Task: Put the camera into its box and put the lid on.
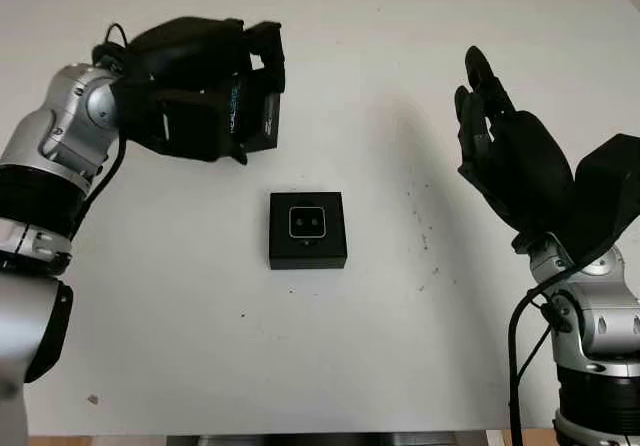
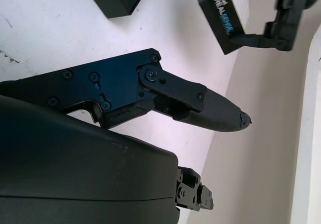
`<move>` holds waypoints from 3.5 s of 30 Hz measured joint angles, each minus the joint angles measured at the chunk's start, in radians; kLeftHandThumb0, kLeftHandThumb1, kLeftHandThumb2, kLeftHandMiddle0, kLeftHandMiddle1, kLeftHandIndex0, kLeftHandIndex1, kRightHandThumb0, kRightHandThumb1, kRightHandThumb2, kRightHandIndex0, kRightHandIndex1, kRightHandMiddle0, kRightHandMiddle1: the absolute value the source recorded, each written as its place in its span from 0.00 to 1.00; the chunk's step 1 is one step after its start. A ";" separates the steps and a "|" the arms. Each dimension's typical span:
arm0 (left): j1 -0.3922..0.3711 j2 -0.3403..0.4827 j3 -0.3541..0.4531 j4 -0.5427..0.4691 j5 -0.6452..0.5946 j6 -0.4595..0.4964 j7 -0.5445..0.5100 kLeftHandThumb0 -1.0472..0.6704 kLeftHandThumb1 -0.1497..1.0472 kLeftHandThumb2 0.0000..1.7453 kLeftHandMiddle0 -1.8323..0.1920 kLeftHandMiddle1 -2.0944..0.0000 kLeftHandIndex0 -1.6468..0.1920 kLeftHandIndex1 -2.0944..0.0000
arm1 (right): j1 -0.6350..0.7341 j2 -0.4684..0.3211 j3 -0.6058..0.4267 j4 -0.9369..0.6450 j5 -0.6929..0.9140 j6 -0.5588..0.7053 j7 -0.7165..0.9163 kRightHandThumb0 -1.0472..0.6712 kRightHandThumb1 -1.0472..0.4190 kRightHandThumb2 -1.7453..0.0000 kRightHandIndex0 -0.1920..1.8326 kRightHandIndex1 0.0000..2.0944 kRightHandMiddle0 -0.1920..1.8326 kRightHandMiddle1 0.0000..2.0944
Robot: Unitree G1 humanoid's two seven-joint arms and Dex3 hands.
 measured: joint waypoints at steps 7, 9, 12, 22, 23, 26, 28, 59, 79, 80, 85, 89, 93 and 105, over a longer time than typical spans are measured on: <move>0.048 0.020 0.051 -0.174 -0.092 0.069 -0.123 0.42 1.00 0.09 0.76 0.02 0.82 0.12 | 0.000 -0.009 0.019 0.002 -0.023 -0.014 0.028 0.21 0.00 0.54 0.00 0.00 0.00 0.00; 0.065 0.021 0.062 -0.224 -0.128 0.095 -0.165 0.42 1.00 0.10 0.76 0.01 0.84 0.10 | 0.000 -0.011 0.020 0.004 -0.033 -0.014 0.029 0.21 0.00 0.53 0.00 0.00 0.00 0.00; 0.101 0.020 0.074 -0.338 -0.150 0.185 -0.202 0.42 1.00 0.07 0.72 0.04 0.81 0.11 | -0.001 -0.010 0.024 0.007 -0.045 -0.014 0.029 0.21 0.00 0.53 0.00 0.00 0.00 0.00; 0.268 -0.015 0.036 -0.770 -0.059 0.698 -0.304 0.45 1.00 0.08 0.77 0.02 0.83 0.08 | -0.002 -0.008 0.027 0.008 -0.046 -0.014 0.029 0.22 0.00 0.53 0.00 0.00 0.00 0.00; 0.270 -0.024 0.023 -0.792 -0.044 0.729 -0.313 0.46 1.00 0.07 0.74 0.01 0.81 0.03 | -0.001 -0.006 0.028 0.006 -0.046 -0.012 0.024 0.22 0.00 0.53 0.00 0.00 0.00 0.00; 0.271 -0.048 -0.013 -0.834 -0.025 0.804 -0.338 0.47 1.00 0.06 0.71 0.01 0.79 0.02 | -0.001 0.004 0.031 0.004 -0.046 -0.009 0.008 0.22 0.00 0.53 0.00 0.00 0.00 0.00; 0.272 -0.059 -0.032 -0.853 -0.004 0.837 -0.345 0.47 1.00 0.05 0.73 0.06 0.81 0.11 | -0.001 0.009 0.036 0.001 -0.046 -0.008 0.003 0.22 0.00 0.53 0.00 0.00 0.00 0.00; 0.241 -0.221 -0.166 -0.767 0.134 1.072 -0.341 0.45 1.00 0.05 0.79 0.01 0.77 0.00 | 0.027 0.057 0.058 0.000 -0.060 -0.026 -0.020 0.19 0.00 0.56 0.00 0.00 0.00 0.00; 0.213 -0.374 -0.165 -0.668 0.095 1.088 -0.219 0.42 1.00 0.07 0.72 0.11 0.79 0.03 | 0.037 0.066 0.057 0.002 -0.047 -0.039 -0.024 0.21 0.00 0.57 0.00 0.00 0.00 0.00; 0.208 -0.380 -0.165 -0.667 0.090 1.106 -0.224 0.42 1.00 0.07 0.72 0.11 0.79 0.05 | 0.037 0.067 0.058 0.002 -0.047 -0.039 -0.026 0.21 0.00 0.57 0.00 0.00 0.00 0.00; 0.184 -0.410 -0.164 -0.664 0.047 1.221 -0.249 0.42 1.00 0.08 0.70 0.09 0.77 0.08 | 0.039 0.068 0.058 0.002 -0.045 -0.037 -0.024 0.21 0.00 0.56 0.00 0.00 0.00 0.00; 0.171 -0.426 -0.164 -0.664 0.018 1.251 -0.242 0.41 1.00 0.08 0.68 0.09 0.74 0.09 | 0.039 0.068 0.058 0.015 -0.046 -0.041 -0.019 0.20 0.00 0.56 0.00 0.00 0.00 0.00; 0.168 -0.446 -0.164 -0.665 0.000 1.247 -0.204 0.42 1.00 0.08 0.69 0.07 0.78 0.08 | 0.039 0.071 0.058 0.031 -0.045 -0.048 -0.020 0.20 0.00 0.57 0.00 0.00 0.00 0.00; 0.164 -0.450 -0.155 -0.650 -0.060 1.248 -0.129 0.42 1.00 0.08 0.73 0.06 0.77 0.04 | 0.046 0.071 0.053 0.034 -0.034 -0.048 -0.014 0.20 0.00 0.58 0.00 0.00 0.00 0.00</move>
